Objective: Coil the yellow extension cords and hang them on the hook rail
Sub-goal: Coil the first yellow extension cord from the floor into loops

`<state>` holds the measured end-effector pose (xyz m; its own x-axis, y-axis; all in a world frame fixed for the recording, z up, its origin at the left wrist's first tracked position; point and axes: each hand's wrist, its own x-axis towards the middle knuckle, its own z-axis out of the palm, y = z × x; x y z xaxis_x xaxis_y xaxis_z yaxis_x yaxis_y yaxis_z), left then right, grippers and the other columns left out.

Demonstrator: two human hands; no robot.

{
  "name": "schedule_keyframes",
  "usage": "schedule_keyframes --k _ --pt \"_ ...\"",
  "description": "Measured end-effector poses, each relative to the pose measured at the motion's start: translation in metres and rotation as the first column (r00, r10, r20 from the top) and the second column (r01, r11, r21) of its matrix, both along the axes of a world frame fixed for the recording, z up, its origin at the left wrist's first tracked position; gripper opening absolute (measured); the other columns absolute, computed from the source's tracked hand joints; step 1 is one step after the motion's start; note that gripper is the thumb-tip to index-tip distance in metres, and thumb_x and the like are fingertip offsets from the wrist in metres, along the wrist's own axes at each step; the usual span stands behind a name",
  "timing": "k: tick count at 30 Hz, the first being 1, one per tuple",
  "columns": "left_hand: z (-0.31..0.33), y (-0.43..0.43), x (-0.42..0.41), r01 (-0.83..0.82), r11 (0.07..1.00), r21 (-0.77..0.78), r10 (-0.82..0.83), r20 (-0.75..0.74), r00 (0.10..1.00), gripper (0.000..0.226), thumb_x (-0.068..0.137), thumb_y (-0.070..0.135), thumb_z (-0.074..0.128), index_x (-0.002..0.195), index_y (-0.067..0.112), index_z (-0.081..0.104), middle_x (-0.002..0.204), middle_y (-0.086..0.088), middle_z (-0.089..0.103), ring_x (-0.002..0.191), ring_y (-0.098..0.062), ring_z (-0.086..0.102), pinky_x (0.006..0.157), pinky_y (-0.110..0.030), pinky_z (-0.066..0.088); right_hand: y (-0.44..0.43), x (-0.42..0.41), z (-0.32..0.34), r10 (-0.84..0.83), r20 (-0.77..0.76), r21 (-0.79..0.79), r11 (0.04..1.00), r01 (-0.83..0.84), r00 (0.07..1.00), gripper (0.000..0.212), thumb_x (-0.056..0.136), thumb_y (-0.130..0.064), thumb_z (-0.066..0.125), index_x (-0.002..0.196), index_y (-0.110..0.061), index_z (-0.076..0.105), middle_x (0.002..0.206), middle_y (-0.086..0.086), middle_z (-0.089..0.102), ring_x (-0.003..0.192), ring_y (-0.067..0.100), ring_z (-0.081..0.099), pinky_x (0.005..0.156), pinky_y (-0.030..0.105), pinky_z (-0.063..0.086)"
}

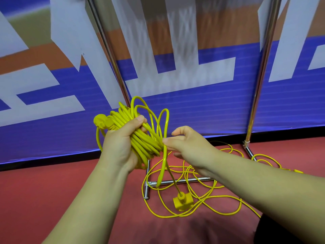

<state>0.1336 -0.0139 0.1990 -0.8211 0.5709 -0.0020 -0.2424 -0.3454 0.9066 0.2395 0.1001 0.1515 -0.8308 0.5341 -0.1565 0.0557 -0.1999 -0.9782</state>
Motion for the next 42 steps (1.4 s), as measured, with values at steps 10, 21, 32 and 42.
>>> schedule_keyframes --k 10,21,32,42 --pt "-0.003 -0.02 -0.022 -0.089 0.99 -0.111 0.099 0.088 0.991 0.014 0.086 0.017 0.072 0.094 0.007 0.065 0.065 -0.005 0.068 0.053 -0.018 0.067 0.055 -0.032 0.056 0.016 0.012 0.016 0.061 0.032 -0.049 0.997 -0.059 0.998 0.031 0.087 0.004 0.062 0.104 -0.015 0.045 0.086 0.01 0.068 0.076 0.022 0.073 0.076 0.041 0.055" --pt "-0.006 -0.013 -0.017 -0.094 0.995 0.026 0.09 0.113 0.99 0.015 0.092 0.004 0.059 0.079 0.008 0.062 0.063 -0.002 0.061 0.055 -0.012 0.058 0.053 -0.024 0.053 0.057 0.013 -0.002 -0.375 0.068 -0.044 0.925 0.378 0.925 0.035 0.076 0.004 0.077 0.094 -0.009 0.05 0.103 0.031 0.069 0.091 0.038 0.073 0.068 0.037 0.059" --pt "-0.004 -0.008 -0.007 -0.017 1.0 0.022 0.014 0.1 0.995 0.013 0.095 0.006 0.056 0.084 0.009 0.063 0.063 -0.005 0.062 0.055 -0.016 0.063 0.057 -0.03 0.057 0.051 0.023 -0.017 -0.029 0.389 0.507 0.841 -0.188 0.921 0.017 0.084 -0.027 0.076 0.083 -0.011 0.07 0.081 0.013 0.076 0.073 0.026 0.073 0.062 0.032 0.051" --pt "0.005 -0.007 -0.01 -0.084 0.996 0.012 0.08 0.17 0.982 0.02 0.095 0.011 0.057 0.076 0.011 0.062 0.058 0.0 0.065 0.055 -0.014 0.066 0.054 -0.026 0.055 0.015 0.023 -0.038 0.241 0.34 0.522 0.755 -0.396 0.909 0.047 0.065 -0.044 0.089 0.09 -0.019 0.059 0.084 -0.011 0.065 0.064 0.001 0.053 0.064 0.019 0.044"
